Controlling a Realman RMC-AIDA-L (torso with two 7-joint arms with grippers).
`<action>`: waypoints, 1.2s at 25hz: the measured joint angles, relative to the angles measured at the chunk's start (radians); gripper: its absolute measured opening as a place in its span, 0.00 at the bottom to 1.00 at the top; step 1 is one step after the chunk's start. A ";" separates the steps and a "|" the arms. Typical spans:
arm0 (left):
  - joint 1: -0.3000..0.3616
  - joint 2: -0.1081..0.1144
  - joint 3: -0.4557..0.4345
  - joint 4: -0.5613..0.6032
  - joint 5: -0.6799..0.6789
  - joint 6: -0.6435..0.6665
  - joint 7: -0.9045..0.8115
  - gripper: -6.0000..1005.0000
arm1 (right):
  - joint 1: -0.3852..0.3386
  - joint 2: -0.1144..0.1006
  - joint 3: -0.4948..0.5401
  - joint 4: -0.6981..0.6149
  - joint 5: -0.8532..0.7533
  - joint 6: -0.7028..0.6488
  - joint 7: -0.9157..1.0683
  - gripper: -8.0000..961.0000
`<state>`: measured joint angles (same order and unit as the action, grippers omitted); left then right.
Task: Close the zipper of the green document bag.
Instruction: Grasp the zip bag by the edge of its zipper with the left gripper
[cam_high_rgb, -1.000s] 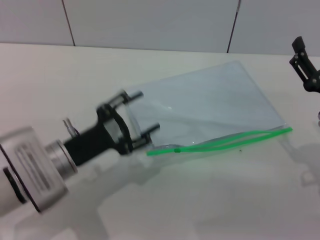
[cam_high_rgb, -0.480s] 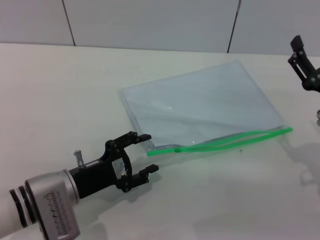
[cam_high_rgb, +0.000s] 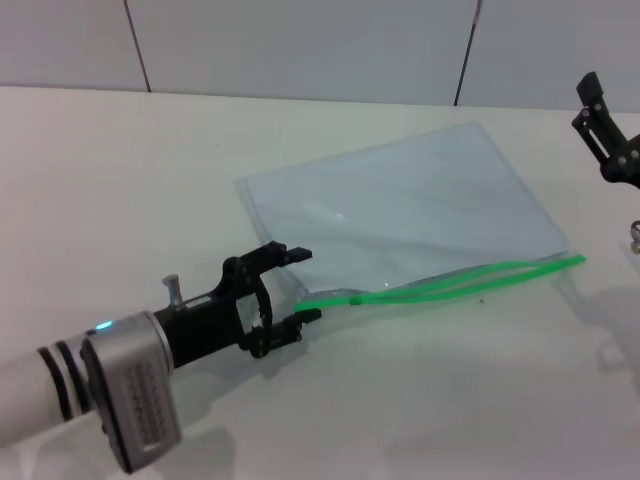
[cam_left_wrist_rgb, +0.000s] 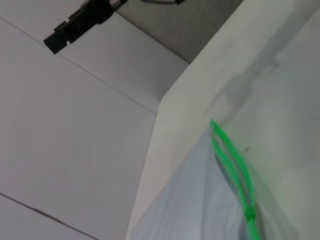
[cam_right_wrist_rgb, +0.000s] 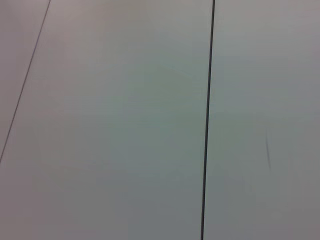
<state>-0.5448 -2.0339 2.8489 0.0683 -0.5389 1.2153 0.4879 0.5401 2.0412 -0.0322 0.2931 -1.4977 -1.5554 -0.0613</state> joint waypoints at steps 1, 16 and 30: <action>-0.009 0.001 0.000 -0.002 -0.001 -0.012 -0.001 0.75 | 0.000 0.000 0.000 0.001 0.000 0.000 0.000 0.93; -0.118 0.006 0.008 -0.015 -0.016 -0.137 0.002 0.75 | 0.017 -0.001 -0.007 0.021 -0.003 0.000 0.000 0.93; -0.165 0.007 0.005 -0.015 0.035 -0.186 0.007 0.54 | 0.042 -0.001 -0.063 0.026 -0.006 -0.005 0.000 0.93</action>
<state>-0.7100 -2.0273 2.8538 0.0536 -0.5043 1.0297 0.4944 0.5820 2.0400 -0.0949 0.3190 -1.5037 -1.5602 -0.0613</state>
